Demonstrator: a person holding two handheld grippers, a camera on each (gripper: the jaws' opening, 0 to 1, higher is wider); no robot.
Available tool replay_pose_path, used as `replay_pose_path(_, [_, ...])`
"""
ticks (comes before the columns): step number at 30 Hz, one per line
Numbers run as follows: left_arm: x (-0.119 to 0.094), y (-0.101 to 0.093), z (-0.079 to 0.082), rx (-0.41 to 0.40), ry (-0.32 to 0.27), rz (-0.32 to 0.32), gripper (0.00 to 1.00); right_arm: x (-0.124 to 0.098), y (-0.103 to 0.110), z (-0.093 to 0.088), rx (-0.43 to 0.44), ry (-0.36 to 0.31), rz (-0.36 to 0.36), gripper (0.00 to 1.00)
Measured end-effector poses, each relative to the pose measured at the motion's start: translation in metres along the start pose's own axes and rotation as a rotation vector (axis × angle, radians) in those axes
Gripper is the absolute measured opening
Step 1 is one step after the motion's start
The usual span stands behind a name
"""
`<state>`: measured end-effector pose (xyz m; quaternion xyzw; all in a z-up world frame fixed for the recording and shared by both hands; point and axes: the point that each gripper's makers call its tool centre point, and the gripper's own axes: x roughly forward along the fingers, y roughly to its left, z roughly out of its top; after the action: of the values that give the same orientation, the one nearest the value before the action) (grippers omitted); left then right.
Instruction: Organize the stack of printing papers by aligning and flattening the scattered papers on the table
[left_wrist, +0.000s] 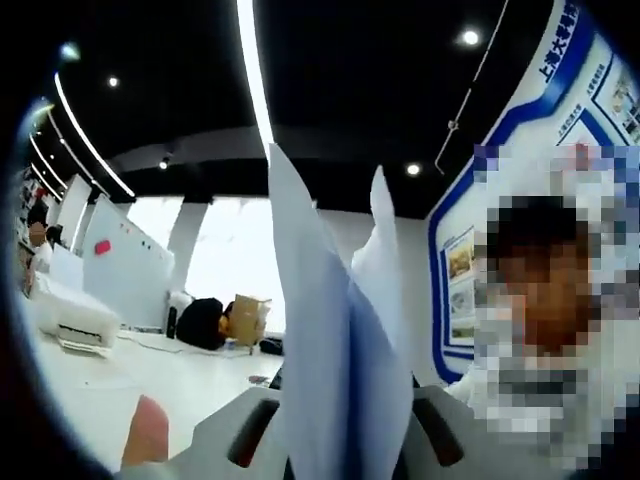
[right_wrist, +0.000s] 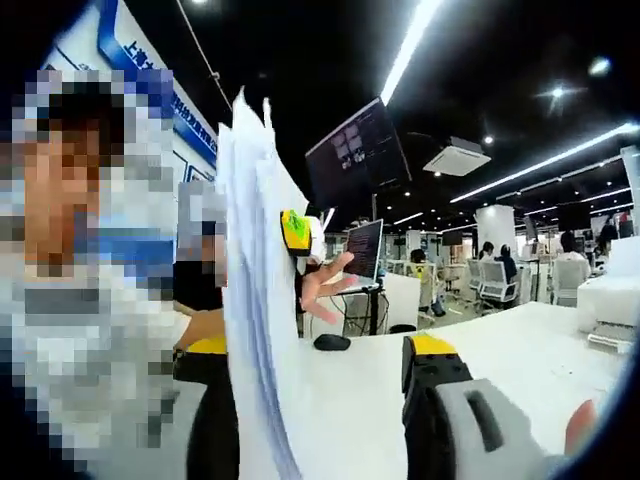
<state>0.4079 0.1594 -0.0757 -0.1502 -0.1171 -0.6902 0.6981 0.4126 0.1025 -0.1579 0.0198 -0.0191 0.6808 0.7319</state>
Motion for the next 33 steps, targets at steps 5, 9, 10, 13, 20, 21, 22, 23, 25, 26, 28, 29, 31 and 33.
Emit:
replay_pose_path(5, [-0.001, -0.002, 0.002, -0.001, 0.002, -0.001, 0.06, 0.000, -0.006, 0.012, 0.001, -0.008, -0.064, 0.61])
replay_pose_path(9, [0.001, 0.002, 0.000, -0.018, -0.001, 0.002, 0.06, 0.008, -0.003, 0.009, -0.019, 0.017, -0.048, 0.44])
replay_pose_path(10, [0.001, 0.004, 0.000, -0.014, -0.002, 0.015, 0.06, 0.008, -0.001, 0.009, -0.023, 0.016, -0.042, 0.39])
replay_pose_path(13, [-0.004, 0.009, 0.004, -0.006, -0.007, 0.035, 0.06, 0.004, 0.004, 0.017, -0.021, 0.000, -0.025, 0.22])
replay_pose_path(20, [-0.006, 0.018, 0.005, 0.020, 0.005, 0.082, 0.06, -0.006, 0.005, 0.053, 0.092, -0.098, -0.049, 0.37])
replay_pose_path(21, [-0.005, 0.018, 0.004, 0.021, 0.006, 0.093, 0.06, -0.005, 0.007, 0.056, 0.100, -0.096, -0.051, 0.38])
replay_pose_path(22, [-0.004, 0.017, 0.003, 0.027, 0.008, 0.092, 0.06, -0.003, 0.006, 0.055, 0.098, -0.074, -0.063, 0.38])
replay_pose_path(23, [-0.004, 0.017, 0.003, 0.028, 0.008, 0.091, 0.06, 0.000, 0.003, 0.047, 0.074, -0.016, -0.091, 0.36])
replay_pose_path(25, [-0.003, 0.015, 0.003, 0.022, 0.008, 0.077, 0.06, 0.007, 0.003, 0.042, 0.028, 0.022, -0.087, 0.34])
replay_pose_path(26, [-0.002, 0.014, 0.003, 0.017, 0.005, 0.070, 0.06, 0.010, 0.001, 0.042, 0.034, 0.022, -0.089, 0.33])
replay_pose_path(28, [-0.001, 0.011, 0.001, 0.005, 0.006, 0.058, 0.06, 0.016, 0.000, 0.037, 0.045, 0.033, -0.065, 0.32])
replay_pose_path(29, [0.000, 0.011, 0.001, 0.003, 0.007, 0.054, 0.06, 0.018, -0.001, 0.036, 0.069, 0.034, -0.054, 0.30])
replay_pose_path(31, [0.001, 0.010, 0.001, -0.001, 0.010, 0.051, 0.06, 0.021, -0.002, 0.034, 0.092, 0.028, -0.035, 0.27])
replay_pose_path(33, [0.002, 0.009, 0.000, -0.007, 0.011, 0.041, 0.06, 0.024, -0.001, 0.033, 0.114, 0.023, -0.003, 0.09])
